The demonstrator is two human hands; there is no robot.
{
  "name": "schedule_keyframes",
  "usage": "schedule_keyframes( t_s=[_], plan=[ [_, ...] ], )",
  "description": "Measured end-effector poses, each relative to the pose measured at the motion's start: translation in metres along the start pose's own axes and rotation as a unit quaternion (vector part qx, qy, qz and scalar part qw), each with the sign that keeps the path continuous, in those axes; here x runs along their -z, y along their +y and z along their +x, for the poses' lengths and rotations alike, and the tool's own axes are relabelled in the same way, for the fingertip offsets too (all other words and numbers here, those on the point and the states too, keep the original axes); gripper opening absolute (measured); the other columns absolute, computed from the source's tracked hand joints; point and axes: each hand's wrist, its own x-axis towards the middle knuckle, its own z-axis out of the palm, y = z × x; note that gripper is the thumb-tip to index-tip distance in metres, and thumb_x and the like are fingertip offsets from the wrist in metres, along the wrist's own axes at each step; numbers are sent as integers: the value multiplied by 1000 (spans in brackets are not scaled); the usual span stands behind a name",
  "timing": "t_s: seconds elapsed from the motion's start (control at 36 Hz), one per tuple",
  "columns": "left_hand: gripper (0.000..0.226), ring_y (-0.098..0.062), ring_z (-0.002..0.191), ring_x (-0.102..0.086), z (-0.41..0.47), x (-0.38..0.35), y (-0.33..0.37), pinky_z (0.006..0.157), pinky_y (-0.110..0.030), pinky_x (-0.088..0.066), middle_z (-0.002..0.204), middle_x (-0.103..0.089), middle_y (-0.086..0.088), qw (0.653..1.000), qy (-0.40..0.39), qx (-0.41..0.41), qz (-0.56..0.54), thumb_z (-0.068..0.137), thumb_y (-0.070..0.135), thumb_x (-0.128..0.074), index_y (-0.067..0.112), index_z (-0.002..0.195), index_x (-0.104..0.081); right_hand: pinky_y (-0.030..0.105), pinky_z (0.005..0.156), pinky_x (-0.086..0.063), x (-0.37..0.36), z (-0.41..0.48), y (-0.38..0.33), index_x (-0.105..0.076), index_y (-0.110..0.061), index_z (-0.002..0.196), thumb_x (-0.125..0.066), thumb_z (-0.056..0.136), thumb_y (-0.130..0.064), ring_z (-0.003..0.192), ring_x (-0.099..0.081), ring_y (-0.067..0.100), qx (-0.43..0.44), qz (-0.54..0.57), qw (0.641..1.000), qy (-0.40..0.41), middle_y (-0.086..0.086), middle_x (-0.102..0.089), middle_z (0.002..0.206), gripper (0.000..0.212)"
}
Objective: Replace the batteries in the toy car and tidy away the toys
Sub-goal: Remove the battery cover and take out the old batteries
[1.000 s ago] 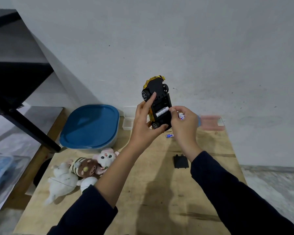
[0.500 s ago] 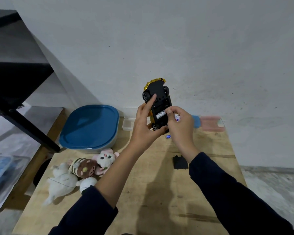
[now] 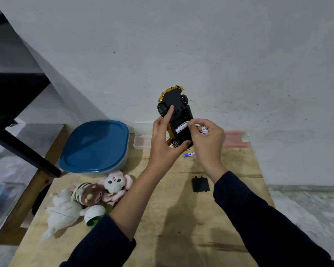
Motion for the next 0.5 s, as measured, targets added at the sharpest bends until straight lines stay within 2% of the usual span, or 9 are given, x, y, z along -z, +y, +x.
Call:
schedule_keyframes(
  t_s=[0.14, 0.19, 0.25, 0.36, 0.5],
  plan=[
    [93, 3, 119, -45, 2, -1, 2, 92, -30, -53, 133, -35, 1, 1000, -16, -5, 12, 73, -1, -75, 43, 141, -29, 6, 58, -45, 3, 5, -1, -68, -15, 80, -65, 85, -13, 68, -60, -3, -13, -7, 1000, -6, -13, -63, 72, 7],
    [94, -1, 122, -44, 3, -1, 2, 95, -37, -52, 134, -34, 1, 999, -21, -7, 29, 72, 2, -76, 47, 140, -29, 8, 56, -47, 3, 6, -1, -67, -16, 78, -65, 86, -12, 64, -59, -2, -19, -7, 1000, -4, -12, -62, 70, 9],
    [95, -3, 124, -43, 3, -1, 2, 95, -40, -51, 134, -34, 1, 999, -23, -6, 34, 72, 3, -76, 49, 140, -28, 5, 49, -43, 4, 6, -2, -66, -16, 77, -64, 86, -11, 58, -58, -5, -22, -3, 1000, -3, -11, -61, 69, 10],
    [95, -8, 128, -41, 3, 0, 2, 98, -43, -49, 136, -32, 3, 998, -35, -3, 45, 72, 6, -76, 54, 139, -28, 3, 52, -43, 4, 5, -1, -65, -15, 77, -62, 87, -9, 66, -58, -5, -31, 0, 1000, -7, -12, -61, 72, 12],
    [94, -13, 134, -36, 1, 3, 2, 100, -44, -47, 139, -30, 3, 998, -40, 5, 49, 72, 7, -75, 57, 136, -28, 7, 45, -45, 5, 4, 0, -66, -15, 80, -61, 88, -11, 57, -58, -4, -39, -10, 999, -18, -8, -62, 74, 10]
  ],
)
